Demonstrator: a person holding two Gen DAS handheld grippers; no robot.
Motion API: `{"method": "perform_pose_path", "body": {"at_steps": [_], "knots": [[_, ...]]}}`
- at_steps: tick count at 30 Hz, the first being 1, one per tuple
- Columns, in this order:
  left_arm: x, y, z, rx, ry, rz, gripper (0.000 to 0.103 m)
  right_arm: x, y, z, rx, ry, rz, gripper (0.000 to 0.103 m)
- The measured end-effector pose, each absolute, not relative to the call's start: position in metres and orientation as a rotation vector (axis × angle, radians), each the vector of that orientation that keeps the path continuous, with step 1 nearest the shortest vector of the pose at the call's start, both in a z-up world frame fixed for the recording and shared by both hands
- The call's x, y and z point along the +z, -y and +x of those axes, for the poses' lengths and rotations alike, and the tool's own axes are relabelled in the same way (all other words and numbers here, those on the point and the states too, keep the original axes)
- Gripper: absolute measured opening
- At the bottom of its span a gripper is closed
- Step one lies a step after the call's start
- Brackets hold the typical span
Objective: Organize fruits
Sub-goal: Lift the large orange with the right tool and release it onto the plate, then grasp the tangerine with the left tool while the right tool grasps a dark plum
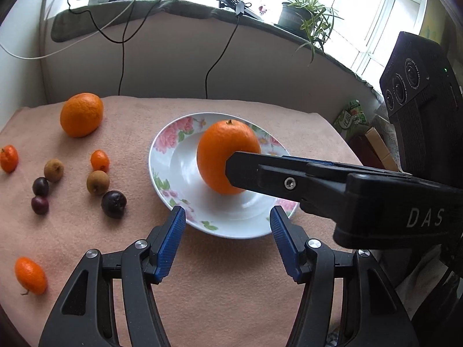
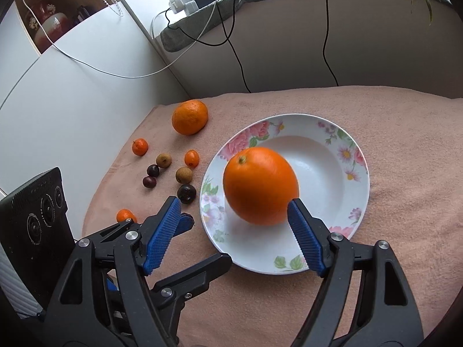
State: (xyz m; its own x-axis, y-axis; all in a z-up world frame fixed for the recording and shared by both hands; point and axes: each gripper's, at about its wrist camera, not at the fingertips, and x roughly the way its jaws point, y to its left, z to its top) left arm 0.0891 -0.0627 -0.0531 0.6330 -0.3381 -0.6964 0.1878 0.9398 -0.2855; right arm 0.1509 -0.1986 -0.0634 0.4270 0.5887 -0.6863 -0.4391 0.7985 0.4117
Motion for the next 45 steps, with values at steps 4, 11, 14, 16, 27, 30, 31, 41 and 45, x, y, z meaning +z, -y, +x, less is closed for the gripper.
{"method": "perform_pose_path", "body": {"at_steps": [4, 11, 14, 16, 27, 30, 31, 41, 45], "knots": [[-0.051, 0.056, 0.084, -0.292, -0.823, -0.19, 0.06, -0.061, 0.201, 0.144, 0.615, -0.888, 0.157, 0.085], [-0.05, 0.042, 0.075, -0.256, -0.8, -0.195, 0.061, -0.058, 0.206, 0.135, 0.583, -0.839, 0.174, 0.085], [-0.05, 0.038, 0.071, -0.24, -0.794, -0.186, 0.061, -0.057, 0.206, 0.132, 0.566, -0.822, 0.166, 0.085], [-0.05, 0.034, 0.069, -0.231, -0.794, -0.185, 0.061, -0.058, 0.204, 0.131, 0.556, -0.817, 0.152, 0.085], [-0.048, 0.003, 0.048, -0.142, -0.777, -0.172, 0.065, -0.055, 0.181, 0.119, 0.602, -0.819, 0.074, 0.085], [-0.051, -0.014, 0.04, -0.1, -0.784, -0.178, 0.065, -0.056, 0.172, 0.117, 0.632, -0.819, 0.063, 0.085], [-0.052, -0.02, 0.037, -0.085, -0.785, -0.183, 0.065, -0.056, 0.169, 0.116, 0.648, -0.82, 0.063, 0.085], [-0.066, -0.07, 0.016, 0.035, -0.796, -0.243, 0.065, -0.058, 0.125, 0.107, 0.759, -0.816, -0.058, 0.085], [-0.073, -0.083, 0.012, 0.055, -0.807, -0.272, 0.064, -0.063, 0.106, 0.109, 0.798, -0.835, -0.136, 0.071]]}}
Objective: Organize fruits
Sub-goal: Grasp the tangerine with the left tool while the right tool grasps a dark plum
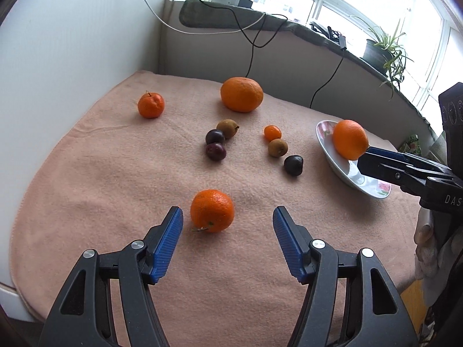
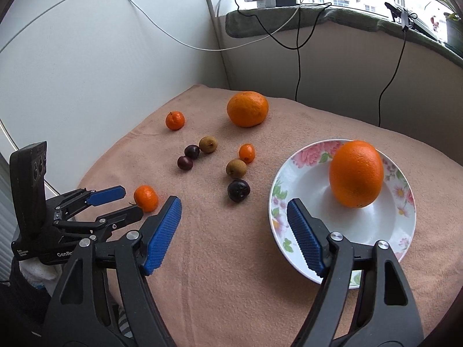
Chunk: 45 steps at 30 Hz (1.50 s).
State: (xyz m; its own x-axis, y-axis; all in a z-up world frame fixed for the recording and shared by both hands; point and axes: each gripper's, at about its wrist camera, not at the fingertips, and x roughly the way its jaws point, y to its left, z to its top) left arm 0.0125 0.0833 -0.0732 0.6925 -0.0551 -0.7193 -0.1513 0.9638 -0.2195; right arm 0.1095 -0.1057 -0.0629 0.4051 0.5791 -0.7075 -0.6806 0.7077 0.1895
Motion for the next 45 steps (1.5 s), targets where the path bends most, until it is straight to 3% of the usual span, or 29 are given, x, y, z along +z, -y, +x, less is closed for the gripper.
{"method": "perform_pose_path", "body": {"at_steps": [4, 12, 41, 45], "knots": [[-0.077, -0.09, 0.012, 0.059, -0.808, -0.289, 0.064, -0.069, 0.087, 0.112, 0.83, -0.851, -0.207, 0.056], [-0.084, -0.096, 0.014, 0.042, -0.82, -0.32, 0.064, -0.081, 0.062, 0.128, 0.847, -0.884, -0.318, 0.046], [-0.099, -0.106, 0.029, 0.031, -0.844, -0.359, 0.064, -0.121, 0.01, 0.151, 0.831, -0.97, -0.703, 0.032], [-0.101, -0.105, 0.031, 0.036, -0.843, -0.357, 0.059, -0.124, 0.011, 0.154, 0.832, -0.982, -0.684, 0.029]]}}
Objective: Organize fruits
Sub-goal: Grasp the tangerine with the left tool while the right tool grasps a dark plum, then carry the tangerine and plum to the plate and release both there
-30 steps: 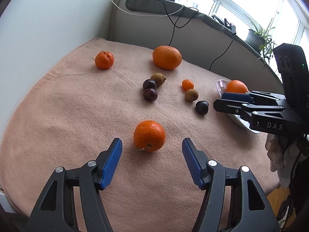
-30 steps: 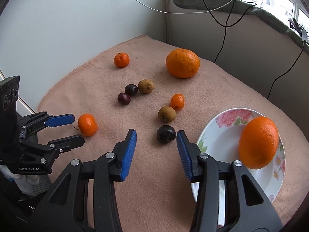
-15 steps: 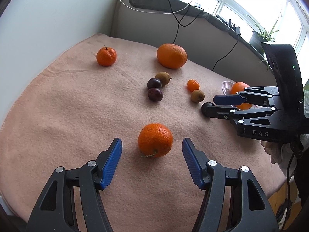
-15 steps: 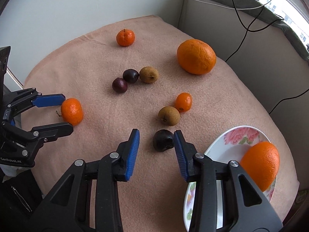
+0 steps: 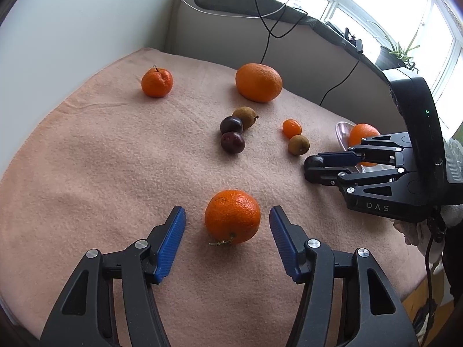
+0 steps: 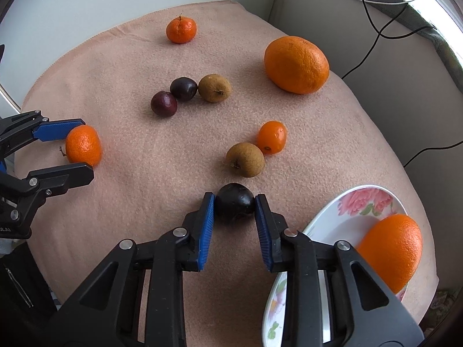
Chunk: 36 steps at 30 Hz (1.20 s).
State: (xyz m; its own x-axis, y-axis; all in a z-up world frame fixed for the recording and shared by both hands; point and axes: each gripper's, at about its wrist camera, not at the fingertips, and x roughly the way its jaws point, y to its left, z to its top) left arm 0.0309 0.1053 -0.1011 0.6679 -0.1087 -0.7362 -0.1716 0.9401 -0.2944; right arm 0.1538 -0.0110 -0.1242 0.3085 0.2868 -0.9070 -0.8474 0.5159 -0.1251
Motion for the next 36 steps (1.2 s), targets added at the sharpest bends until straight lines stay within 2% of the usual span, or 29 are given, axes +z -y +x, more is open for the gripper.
{"method": "perform_pose_path", "body": {"at_steps": [2, 3, 4, 8, 22, 36], "knots": [[-0.102, -0.104, 0.032, 0.039, -0.847, -0.339, 0.058, -0.124, 0.012, 0.153, 0.833, -0.98, -0.684, 0.029], [-0.103, -0.104, 0.032, 0.042, -0.847, -0.332, 0.055, -0.125, 0.011, 0.153, 0.834, -0.979, -0.682, 0.029], [-0.103, -0.104, 0.032, 0.049, -0.848, -0.324, 0.047, -0.125, 0.011, 0.153, 0.834, -0.979, -0.68, 0.029], [-0.104, -0.104, 0.031, 0.035, -0.836, -0.324, 0.036, -0.123, 0.016, 0.153, 0.836, -0.979, -0.649, 0.029], [-0.094, -0.095, 0.028, 0.023, -0.818, -0.327, 0.036, -0.1, 0.037, 0.145, 0.853, -0.944, -0.502, 0.028], [-0.073, -0.066, 0.038, -0.064, -0.782, -0.315, 0.036, -0.073, 0.104, 0.134, 0.788, -0.894, -0.247, 0.028]]}}
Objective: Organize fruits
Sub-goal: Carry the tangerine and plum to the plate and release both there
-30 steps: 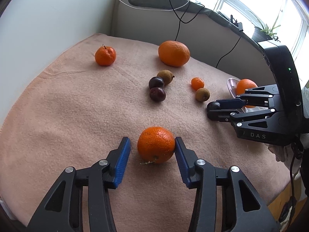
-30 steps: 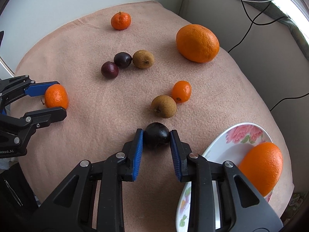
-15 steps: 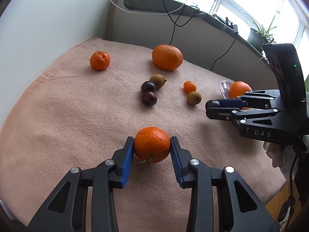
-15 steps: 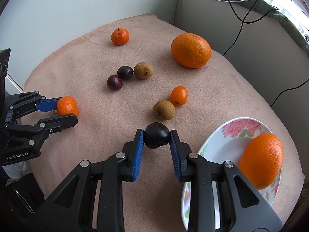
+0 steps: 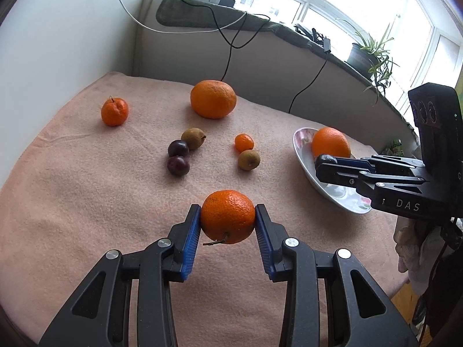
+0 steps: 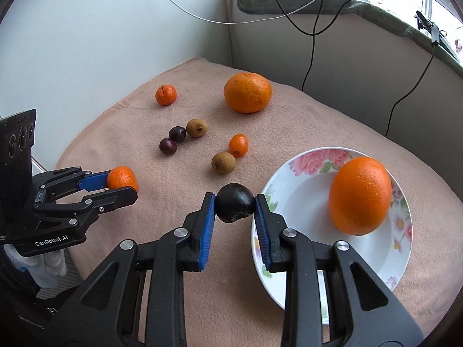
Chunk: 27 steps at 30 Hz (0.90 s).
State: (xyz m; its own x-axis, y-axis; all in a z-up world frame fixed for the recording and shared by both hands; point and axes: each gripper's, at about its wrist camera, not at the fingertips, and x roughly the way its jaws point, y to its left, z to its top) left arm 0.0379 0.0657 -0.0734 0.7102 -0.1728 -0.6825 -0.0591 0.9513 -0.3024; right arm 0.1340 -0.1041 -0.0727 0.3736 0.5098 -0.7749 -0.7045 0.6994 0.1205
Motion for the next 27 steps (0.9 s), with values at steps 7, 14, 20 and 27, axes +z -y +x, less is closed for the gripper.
{"method": "perform_pose_path", "body": {"at_steps": [7, 14, 20, 27], "knots": [[-0.066, -0.047, 0.046, -0.116, -0.774, -0.3, 0.036, -0.07, 0.141, 0.13, 0.717, -0.882, -0.154, 0.028], [-0.06, -0.024, 0.058, -0.168, -0.765, -0.275, 0.036, -0.072, 0.174, 0.124, 0.643, -0.873, -0.093, 0.028], [-0.057, -0.001, 0.071, -0.213, -0.764, -0.241, 0.036, -0.075, 0.2, 0.123, 0.578, -0.872, -0.075, 0.028], [-0.056, 0.023, 0.083, -0.25, -0.773, -0.209, 0.036, -0.078, 0.217, 0.127, 0.535, -0.869, -0.066, 0.028]]}}
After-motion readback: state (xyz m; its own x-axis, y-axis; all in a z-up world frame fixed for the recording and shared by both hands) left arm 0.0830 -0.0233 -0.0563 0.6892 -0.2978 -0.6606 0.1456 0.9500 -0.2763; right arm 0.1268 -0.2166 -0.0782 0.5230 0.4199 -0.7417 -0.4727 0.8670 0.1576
